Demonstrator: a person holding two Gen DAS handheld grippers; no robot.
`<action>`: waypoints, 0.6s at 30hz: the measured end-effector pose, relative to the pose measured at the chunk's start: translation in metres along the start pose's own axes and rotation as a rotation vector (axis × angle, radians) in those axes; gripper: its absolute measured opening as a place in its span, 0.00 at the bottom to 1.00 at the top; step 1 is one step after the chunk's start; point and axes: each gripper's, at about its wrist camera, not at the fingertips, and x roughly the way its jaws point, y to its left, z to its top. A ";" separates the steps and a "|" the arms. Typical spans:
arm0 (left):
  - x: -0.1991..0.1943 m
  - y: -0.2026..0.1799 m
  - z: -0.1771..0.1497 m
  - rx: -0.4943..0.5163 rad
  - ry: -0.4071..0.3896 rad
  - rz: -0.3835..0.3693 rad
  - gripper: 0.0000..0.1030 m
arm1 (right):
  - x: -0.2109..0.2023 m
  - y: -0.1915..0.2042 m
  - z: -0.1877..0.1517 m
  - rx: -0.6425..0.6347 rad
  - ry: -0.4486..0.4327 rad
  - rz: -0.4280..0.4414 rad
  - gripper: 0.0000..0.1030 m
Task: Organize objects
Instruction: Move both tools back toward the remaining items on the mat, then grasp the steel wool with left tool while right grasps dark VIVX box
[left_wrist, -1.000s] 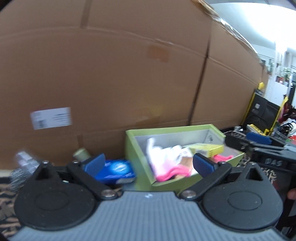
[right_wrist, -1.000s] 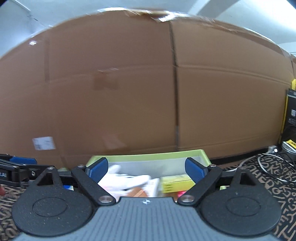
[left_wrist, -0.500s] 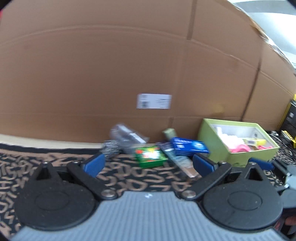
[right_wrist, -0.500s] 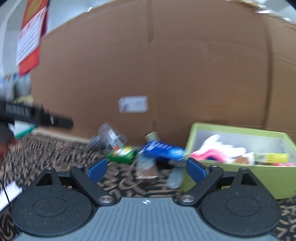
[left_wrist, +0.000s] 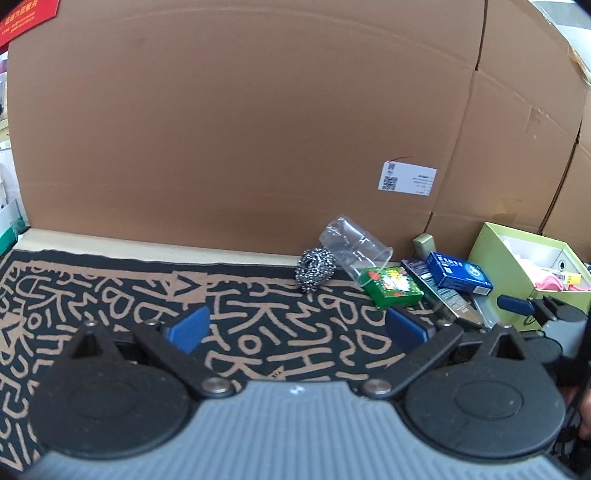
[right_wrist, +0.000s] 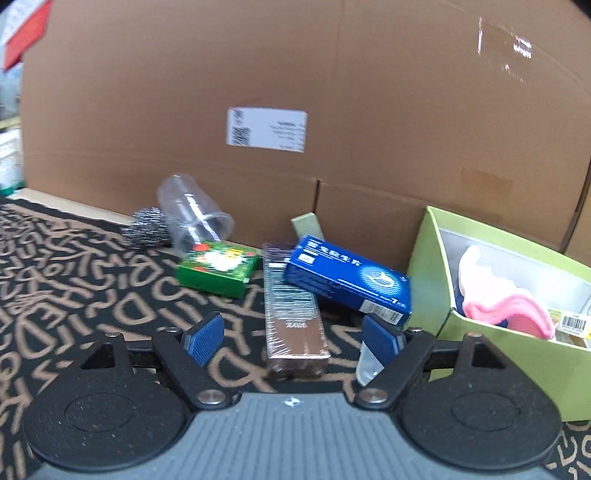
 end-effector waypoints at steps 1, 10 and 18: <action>0.001 0.001 0.001 0.001 0.003 -0.001 1.00 | 0.006 -0.001 0.000 0.007 0.010 -0.004 0.83; 0.013 -0.006 0.007 0.034 0.029 -0.011 1.00 | 0.004 -0.004 -0.012 0.079 0.107 0.095 0.42; 0.051 -0.015 0.015 0.098 0.096 -0.007 1.00 | -0.036 0.006 -0.032 0.103 0.106 0.221 0.42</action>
